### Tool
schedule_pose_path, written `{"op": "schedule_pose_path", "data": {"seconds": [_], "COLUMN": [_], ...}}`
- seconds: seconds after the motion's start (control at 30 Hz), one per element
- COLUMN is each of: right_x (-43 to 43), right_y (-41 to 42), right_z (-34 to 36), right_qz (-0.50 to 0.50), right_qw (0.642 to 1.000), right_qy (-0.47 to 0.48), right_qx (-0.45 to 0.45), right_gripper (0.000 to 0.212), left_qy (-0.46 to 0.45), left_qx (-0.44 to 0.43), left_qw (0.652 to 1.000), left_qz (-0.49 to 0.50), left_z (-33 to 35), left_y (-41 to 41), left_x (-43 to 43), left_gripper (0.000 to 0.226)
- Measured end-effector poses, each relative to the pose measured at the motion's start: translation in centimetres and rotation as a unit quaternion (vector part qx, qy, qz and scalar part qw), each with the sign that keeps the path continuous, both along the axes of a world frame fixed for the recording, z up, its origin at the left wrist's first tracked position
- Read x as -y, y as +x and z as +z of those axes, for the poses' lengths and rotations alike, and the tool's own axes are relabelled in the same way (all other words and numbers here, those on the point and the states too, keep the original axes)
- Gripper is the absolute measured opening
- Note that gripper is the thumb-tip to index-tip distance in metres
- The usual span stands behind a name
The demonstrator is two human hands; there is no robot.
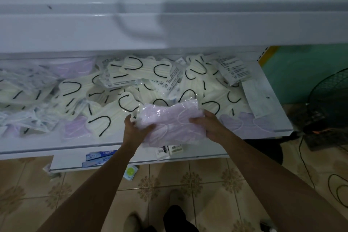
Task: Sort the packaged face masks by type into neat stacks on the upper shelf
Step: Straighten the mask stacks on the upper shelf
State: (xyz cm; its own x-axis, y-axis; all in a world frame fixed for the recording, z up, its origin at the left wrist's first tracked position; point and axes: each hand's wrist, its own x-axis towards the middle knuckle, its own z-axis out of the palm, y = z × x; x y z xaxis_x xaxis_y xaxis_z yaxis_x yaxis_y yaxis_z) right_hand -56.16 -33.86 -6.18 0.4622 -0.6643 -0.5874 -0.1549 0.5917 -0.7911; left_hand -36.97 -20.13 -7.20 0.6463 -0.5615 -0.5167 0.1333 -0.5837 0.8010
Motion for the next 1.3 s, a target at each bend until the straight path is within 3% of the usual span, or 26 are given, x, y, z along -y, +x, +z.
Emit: {"op": "schedule_pose_path", "data": {"seconds": [0.03,0.1,0.13,0.2,0.23,0.3,0.37,0.43,0.53,0.63,0.77,0.83,0.93,1.0,1.1,1.2,1.27,1.3], "right_x": [0.2,0.4,0.4,0.1,-0.1,-0.6,-0.9,-0.8,-0.7,-0.1,0.3,-0.4,-2.3,-4.0,-6.9,-9.2,-9.7,-9.6], "right_y": [-0.2,-0.7,-0.8,-0.6,-0.5,-0.8,-2.3,-4.4,-6.5,-6.8,-5.9,-3.9,1.0,4.4,8.2,10.1,10.1,9.7], "right_z": [0.2,0.4,0.7,1.1,1.0,0.3,-0.4,-1.3,-2.3,-2.2,-0.5,-0.1,0.6,1.3,1.5,0.5,0.3,0.3], "right_qz": [-0.015,-0.035,-0.031,0.016,0.043,0.026,0.011,0.064,0.123,0.156,0.262,0.297,0.288,0.281,0.319,0.407,0.429,0.426], "right_qw": [1.000,0.999,0.999,0.993,0.969,0.867,0.763,0.715,0.728,0.711,0.622,0.621,0.680,0.696,0.676,0.647,0.678,0.707], "right_qy": [0.009,0.024,0.021,-0.049,-0.127,-0.329,-0.440,-0.398,-0.287,-0.316,-0.400,-0.425,-0.448,-0.485,-0.545,-0.560,-0.529,-0.505], "right_qx": [0.008,0.020,0.010,-0.106,-0.209,-0.373,-0.474,-0.571,-0.611,-0.609,-0.620,-0.588,-0.504,-0.449,-0.380,-0.321,-0.276,-0.253], "right_gripper": [0.027,0.017,0.017,0.025,0.033,0.048,0.061,0.074,0.083,0.057,0.029,0.031,0.041,0.045,0.045,0.050,0.059,0.059], "left_qy": [-0.015,-0.040,-0.042,-0.022,-0.016,-0.017,-0.025,-0.022,-0.002,0.024,0.018,0.012,0.018,0.016,-0.024,-0.044,-0.085,-0.100], "left_qx": [-0.033,-0.117,-0.141,-0.123,-0.098,-0.093,-0.097,-0.091,-0.076,-0.061,-0.053,-0.052,-0.035,-0.036,-0.107,-0.164,-0.142,-0.141], "left_qw": [0.999,0.992,0.989,0.992,0.995,0.995,0.994,0.995,0.997,0.997,0.997,0.996,0.997,0.997,0.991,0.984,0.986,0.985], "left_qz": [0.008,0.010,-0.002,-0.032,-0.027,0.000,0.032,0.043,0.031,0.028,0.053,0.067,0.067,0.060,0.071,0.058,0.008,0.001], "left_z": [0.4,0.7,0.8,0.3,0.4,0.0,-0.2,-0.7,-1.0,-1.1,-1.3,-1.3,-1.1,-0.7,0.9,1.5,1.5,1.4], "left_y": [-0.2,-0.1,0.0,0.1,0.0,0.0,0.2,0.9,2.0,2.4,2.2,2.2,2.5,3.0,2.9,2.9,2.7,2.7], "left_x": [0.2,0.5,0.5,0.7,0.8,1.2,1.4,1.0,-0.2,-1.7,-3.1,-3.6,-3.9,-3.9,-3.1,-2.6,-2.8,-2.9], "left_gripper": [0.077,0.022,0.008,0.017,0.017,0.021,0.020,0.016,0.030,0.042,0.040,0.038,0.038,0.033,0.018,0.022,0.006,0.008]}}
